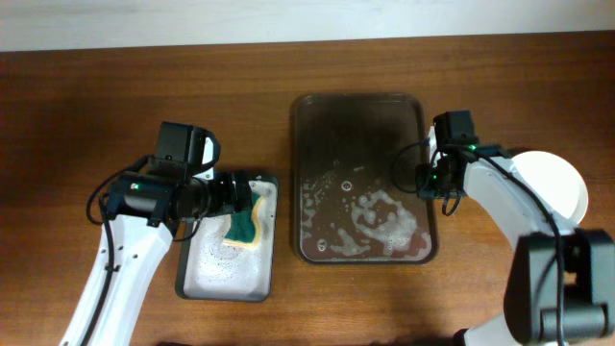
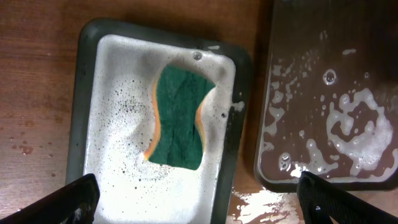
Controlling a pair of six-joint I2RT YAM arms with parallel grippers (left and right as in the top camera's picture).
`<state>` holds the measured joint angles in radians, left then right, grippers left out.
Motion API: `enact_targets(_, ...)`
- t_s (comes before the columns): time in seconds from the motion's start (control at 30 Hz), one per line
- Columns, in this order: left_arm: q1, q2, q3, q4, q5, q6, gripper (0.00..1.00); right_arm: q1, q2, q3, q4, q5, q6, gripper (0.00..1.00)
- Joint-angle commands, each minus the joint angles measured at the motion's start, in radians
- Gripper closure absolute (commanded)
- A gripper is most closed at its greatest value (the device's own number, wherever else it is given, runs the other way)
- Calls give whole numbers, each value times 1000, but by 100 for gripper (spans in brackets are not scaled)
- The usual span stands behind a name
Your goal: Clean dirty plates on tray and stack at the side
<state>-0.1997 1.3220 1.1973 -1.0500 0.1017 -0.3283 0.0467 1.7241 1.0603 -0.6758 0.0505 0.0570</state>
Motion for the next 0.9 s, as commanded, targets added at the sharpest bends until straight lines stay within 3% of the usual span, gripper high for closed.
enact_targets(0.0, 5, -6, 17, 2, 7, 5, 0, -3, 63, 4, 12, -17, 11, 74)
enact_targets(0.1, 5, -6, 17, 2, 7, 5, 0, -3, 101, 4, 3, -21, 39, 84)
enact_targets(0.17, 5, -6, 17, 2, 7, 5, 0, -3, 112, 4, -24, -21, 41, 96)
enact_targets(0.57, 5, -6, 17, 2, 7, 5, 0, -2, 108, 6, -91, 88, -47, 96)
enact_targets(0.73, 5, -6, 17, 2, 7, 5, 0, -25, -17, 90, -119, -68, -44, 73)
enact_targets(0.8, 5, -6, 17, 2, 7, 5, 0, -108, -90, 146, -170, -74, 65, 71)
enact_targets(0.87, 5, -6, 17, 2, 7, 5, 0, -193, -95, 149, -168, -72, 100, 95)
